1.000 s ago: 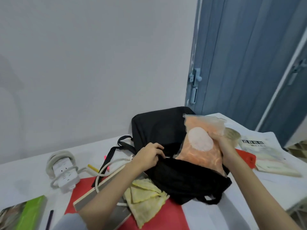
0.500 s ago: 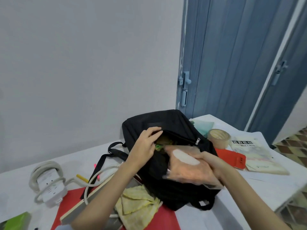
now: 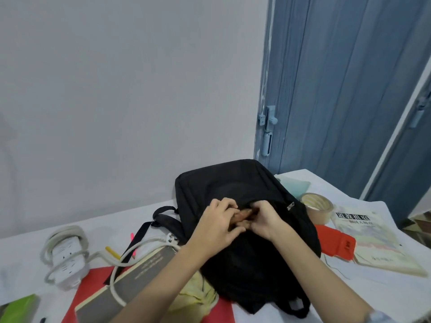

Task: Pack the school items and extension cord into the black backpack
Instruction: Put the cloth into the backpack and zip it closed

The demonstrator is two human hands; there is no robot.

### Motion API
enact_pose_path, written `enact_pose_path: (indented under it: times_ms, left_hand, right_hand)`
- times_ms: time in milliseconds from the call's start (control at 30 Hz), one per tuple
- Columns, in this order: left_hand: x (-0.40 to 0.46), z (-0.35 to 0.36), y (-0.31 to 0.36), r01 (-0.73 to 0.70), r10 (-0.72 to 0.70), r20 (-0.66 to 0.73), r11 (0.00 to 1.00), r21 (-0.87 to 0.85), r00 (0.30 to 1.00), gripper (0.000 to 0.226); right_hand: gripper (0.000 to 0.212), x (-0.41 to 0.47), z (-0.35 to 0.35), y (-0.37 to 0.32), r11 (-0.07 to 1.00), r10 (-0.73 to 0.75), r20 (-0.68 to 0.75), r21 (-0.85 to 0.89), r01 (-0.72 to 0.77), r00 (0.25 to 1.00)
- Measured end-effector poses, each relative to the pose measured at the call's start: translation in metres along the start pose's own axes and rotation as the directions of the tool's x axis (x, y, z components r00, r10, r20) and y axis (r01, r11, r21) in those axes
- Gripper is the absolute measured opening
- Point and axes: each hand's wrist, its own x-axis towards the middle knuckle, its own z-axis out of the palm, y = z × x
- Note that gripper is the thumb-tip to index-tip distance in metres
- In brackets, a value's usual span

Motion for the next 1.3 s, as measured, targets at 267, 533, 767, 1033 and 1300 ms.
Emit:
enact_pose_path:
  times_ms: [267, 533, 767, 1033, 1300]
  left_hand:
    - [0.017, 0.028, 0.021, 0.388, -0.419, 0.166, 0.902, 0.188, 0.893, 0.03]
    - [-0.014, -0.003, 0.006, 0.543, -0.523, 0.164, 0.83, -0.125, 0.837, 0.017]
    - [-0.17, -0.095, 0.013, 0.829, -0.859, -0.286, 0.496, -0.257, 0.425, 0.024]
    - [-0.301, -0.145, 0.044, 0.969, -0.988, -0.074, 0.147, -0.201, 0.135, 0.051]
    - [-0.322, -0.153, 0.041, 0.988, -0.985, -0.084, 0.154, -0.03, 0.151, 0.052]
  right_hand:
    - [0.019, -0.008, -0.042, -0.026, 0.601, 0.25, 0.194, -0.799, 0.005, 0.949]
    - [0.01, -0.018, -0.027, -0.005, 0.278, -0.018, 0.535, -0.809, 0.518, 0.845]
    - [0.018, -0.052, 0.009, 0.065, 0.04, -0.098, 0.907, -0.408, 0.912, 0.409]
    - [0.103, -0.113, 0.009, 0.138, -0.307, 0.286, 0.928, -0.149, 0.94, 0.241]
    - [0.04, -0.14, 0.007, 0.172, -0.62, 0.14, 0.96, -0.106, 0.777, 0.243]
